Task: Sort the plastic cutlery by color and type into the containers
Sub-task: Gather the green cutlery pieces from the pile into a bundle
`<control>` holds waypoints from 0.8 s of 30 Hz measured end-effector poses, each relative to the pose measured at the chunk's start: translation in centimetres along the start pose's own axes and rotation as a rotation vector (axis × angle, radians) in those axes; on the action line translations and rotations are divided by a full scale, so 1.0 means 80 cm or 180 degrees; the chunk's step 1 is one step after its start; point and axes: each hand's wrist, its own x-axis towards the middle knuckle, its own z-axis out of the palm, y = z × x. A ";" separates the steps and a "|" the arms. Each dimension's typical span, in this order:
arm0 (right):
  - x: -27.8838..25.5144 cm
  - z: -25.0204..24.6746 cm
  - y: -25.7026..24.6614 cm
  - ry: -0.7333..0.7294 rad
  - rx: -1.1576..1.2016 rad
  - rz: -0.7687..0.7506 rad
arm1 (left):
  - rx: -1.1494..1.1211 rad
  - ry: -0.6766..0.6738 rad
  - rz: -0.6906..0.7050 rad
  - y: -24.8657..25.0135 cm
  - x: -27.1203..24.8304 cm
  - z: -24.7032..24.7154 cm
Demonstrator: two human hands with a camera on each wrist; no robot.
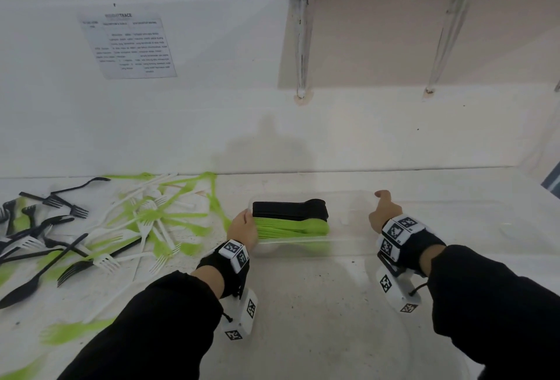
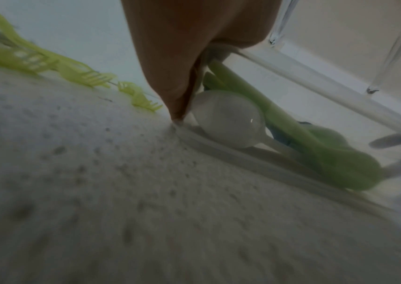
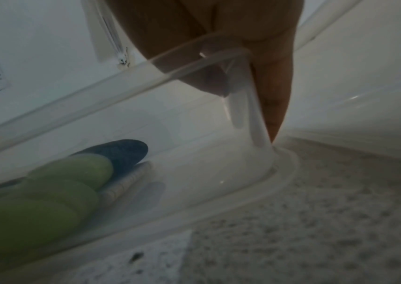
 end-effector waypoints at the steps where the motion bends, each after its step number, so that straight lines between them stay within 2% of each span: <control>1: 0.001 0.001 -0.002 -0.0014 0.0019 -0.0014 | 0.0033 -0.0006 -0.0004 0.000 0.004 -0.001; 7: 0.005 0.007 0.001 -0.0097 -0.0010 -0.0063 | 0.0109 -0.0037 -0.0017 -0.004 0.011 -0.003; 14: -0.003 -0.011 0.000 -0.0443 -0.0175 -0.0165 | 0.0077 0.0010 -0.0352 0.016 -0.001 -0.010; 16: -0.010 -0.017 0.005 -0.0341 -0.0197 -0.0329 | 0.0114 0.0158 -0.0064 0.024 -0.023 -0.009; 19: -0.016 -0.036 0.021 0.0102 0.0007 -0.0693 | 0.0244 0.0190 0.0810 0.048 -0.071 0.006; 22: -0.011 -0.073 0.044 0.0397 0.0025 -0.0774 | -0.0081 -0.0200 0.1591 0.092 -0.129 0.033; 24: -0.003 -0.105 0.072 0.0528 -0.0039 -0.0679 | -0.0340 -0.0475 0.1812 0.126 -0.166 0.065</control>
